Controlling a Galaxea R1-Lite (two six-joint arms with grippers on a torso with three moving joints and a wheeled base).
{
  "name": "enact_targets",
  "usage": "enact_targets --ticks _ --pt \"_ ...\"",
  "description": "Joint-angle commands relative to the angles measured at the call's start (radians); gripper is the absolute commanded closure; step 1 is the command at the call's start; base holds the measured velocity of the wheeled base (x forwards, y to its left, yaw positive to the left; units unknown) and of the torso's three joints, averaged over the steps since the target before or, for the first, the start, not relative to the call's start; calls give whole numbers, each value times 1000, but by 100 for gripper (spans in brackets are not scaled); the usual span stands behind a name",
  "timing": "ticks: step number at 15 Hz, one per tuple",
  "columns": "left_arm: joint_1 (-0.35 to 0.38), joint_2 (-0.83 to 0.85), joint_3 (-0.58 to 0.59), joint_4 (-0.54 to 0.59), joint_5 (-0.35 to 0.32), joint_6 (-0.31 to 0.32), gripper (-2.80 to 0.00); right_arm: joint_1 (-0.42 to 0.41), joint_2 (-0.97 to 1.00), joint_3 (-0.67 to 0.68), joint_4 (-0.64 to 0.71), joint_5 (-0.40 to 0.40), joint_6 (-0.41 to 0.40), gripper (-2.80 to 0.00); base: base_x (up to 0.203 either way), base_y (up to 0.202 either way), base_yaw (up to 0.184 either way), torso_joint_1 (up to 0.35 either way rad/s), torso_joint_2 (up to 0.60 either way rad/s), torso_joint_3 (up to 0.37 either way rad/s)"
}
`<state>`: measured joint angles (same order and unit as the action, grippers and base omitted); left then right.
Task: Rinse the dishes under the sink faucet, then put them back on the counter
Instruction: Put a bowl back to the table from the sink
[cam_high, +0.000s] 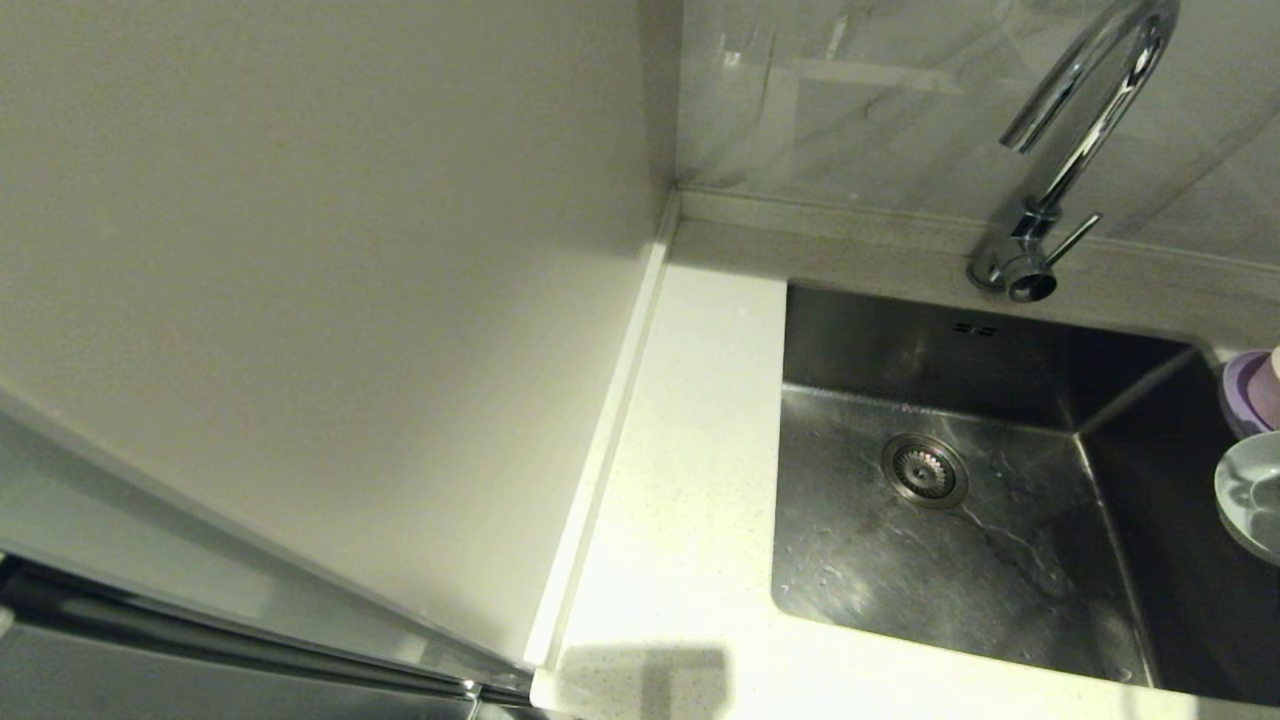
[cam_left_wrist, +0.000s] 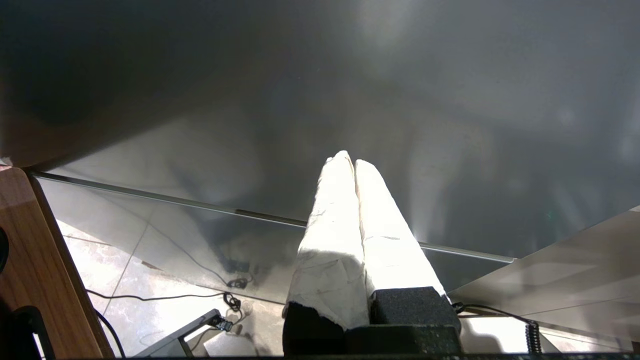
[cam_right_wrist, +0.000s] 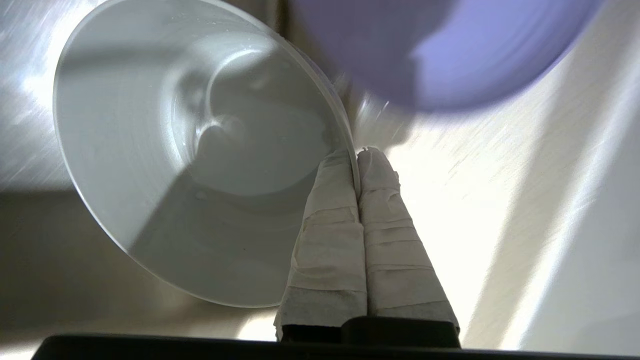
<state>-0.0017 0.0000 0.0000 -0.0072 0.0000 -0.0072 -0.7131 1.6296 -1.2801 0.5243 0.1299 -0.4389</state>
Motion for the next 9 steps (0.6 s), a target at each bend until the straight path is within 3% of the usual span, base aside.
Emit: enact_targets --ticks 1,4,9 --pt "0 0 3 0 0 0 0 -63 26 -14 16 54 -1 0 0 0 0 0 0 0" --pt "0 0 3 0 0 0 0 -157 79 -73 15 119 0 0 0 0 0 0 0 0" --pt "0 0 3 0 0 0 0 -312 187 -233 -41 107 8 0 0 0 0 0 0 0"
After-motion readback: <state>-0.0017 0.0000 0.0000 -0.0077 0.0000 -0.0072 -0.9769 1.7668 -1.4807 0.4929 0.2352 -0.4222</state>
